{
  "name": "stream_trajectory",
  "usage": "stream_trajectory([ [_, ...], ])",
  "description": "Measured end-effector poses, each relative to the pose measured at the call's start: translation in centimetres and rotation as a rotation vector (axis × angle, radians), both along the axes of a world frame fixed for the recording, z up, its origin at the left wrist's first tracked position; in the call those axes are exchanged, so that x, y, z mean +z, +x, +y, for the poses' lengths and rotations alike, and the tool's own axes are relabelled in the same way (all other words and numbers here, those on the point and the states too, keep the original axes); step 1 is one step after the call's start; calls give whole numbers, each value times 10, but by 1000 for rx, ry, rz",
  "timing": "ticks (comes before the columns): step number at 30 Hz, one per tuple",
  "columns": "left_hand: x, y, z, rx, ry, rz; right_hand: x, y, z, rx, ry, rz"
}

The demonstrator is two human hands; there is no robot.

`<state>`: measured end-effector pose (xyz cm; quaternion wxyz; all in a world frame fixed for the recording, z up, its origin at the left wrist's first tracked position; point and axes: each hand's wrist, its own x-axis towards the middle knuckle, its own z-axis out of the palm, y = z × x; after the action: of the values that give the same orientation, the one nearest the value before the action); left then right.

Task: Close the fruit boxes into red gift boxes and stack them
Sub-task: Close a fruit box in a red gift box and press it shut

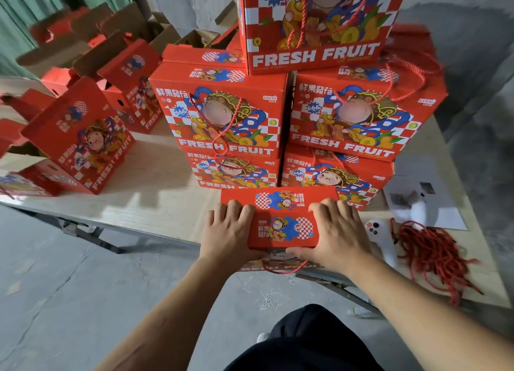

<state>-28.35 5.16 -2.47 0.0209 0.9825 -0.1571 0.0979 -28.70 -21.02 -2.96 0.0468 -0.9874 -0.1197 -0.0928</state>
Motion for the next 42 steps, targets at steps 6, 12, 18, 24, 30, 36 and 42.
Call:
stream_trajectory([
  [6,-1,-5,-4,59,-46,16,5,-3,4,-44,-49,109],
  [12,3,-6,-5,71,51,211,23,11,4,-6,-34,576],
  [18,4,-25,-18,145,136,147,31,3,13,-39,-123,500],
  [24,-3,-32,-6,99,146,68,16,-11,17,-67,-183,303],
  [30,2,-19,-16,140,12,201,22,5,21,-105,-129,470],
  [36,7,-12,-17,130,45,329,40,20,22,-71,-115,798],
  [42,6,-23,-15,110,40,264,60,58,9,-31,170,750],
])
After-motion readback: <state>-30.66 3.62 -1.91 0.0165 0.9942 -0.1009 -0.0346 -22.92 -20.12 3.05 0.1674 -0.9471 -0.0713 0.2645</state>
